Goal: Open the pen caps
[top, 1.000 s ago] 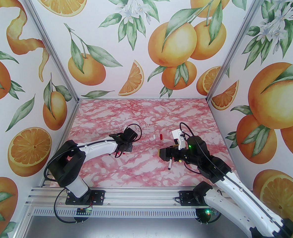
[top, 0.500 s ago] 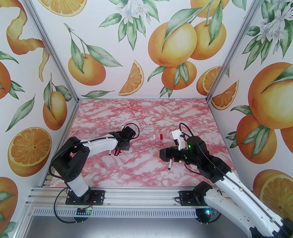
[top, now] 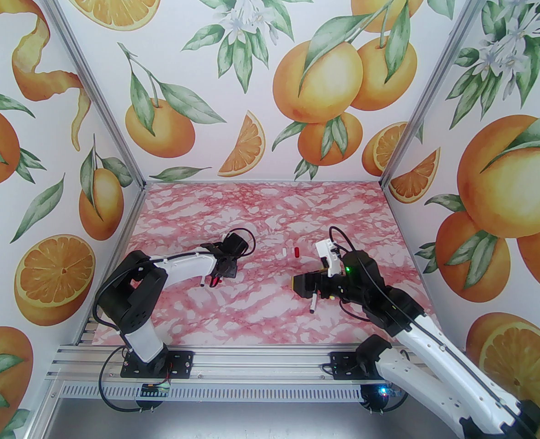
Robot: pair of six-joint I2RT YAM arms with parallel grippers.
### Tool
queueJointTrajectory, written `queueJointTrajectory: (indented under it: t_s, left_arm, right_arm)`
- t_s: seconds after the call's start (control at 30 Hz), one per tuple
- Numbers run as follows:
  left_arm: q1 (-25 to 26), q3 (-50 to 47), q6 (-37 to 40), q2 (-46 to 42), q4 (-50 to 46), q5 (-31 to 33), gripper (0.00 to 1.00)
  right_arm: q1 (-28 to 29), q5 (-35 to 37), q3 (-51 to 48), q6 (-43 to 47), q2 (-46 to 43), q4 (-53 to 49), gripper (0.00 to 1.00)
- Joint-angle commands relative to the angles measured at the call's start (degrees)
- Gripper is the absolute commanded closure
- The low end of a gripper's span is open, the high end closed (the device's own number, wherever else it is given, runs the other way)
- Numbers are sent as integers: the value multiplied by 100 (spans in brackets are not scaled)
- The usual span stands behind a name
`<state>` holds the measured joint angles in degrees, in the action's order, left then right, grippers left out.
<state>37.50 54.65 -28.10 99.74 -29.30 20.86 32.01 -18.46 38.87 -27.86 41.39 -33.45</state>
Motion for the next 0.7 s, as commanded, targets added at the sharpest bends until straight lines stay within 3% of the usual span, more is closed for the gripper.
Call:
queueJointTrajectory:
  t_s: [0.0,0.3,0.67]
  left_arm:
    - [-54,-103,71,18,-201,275,97]
    - [-63,-138,0,-138,-300,346,96]
    - [-58,-141,-38,-267,-307,208,77]
  right_arm:
    - [33,35,-62,-62,-3,24,0]
    - [32,31,-99,-64,21,75,0]
    - [38,7,-125,-88,32,102,0]
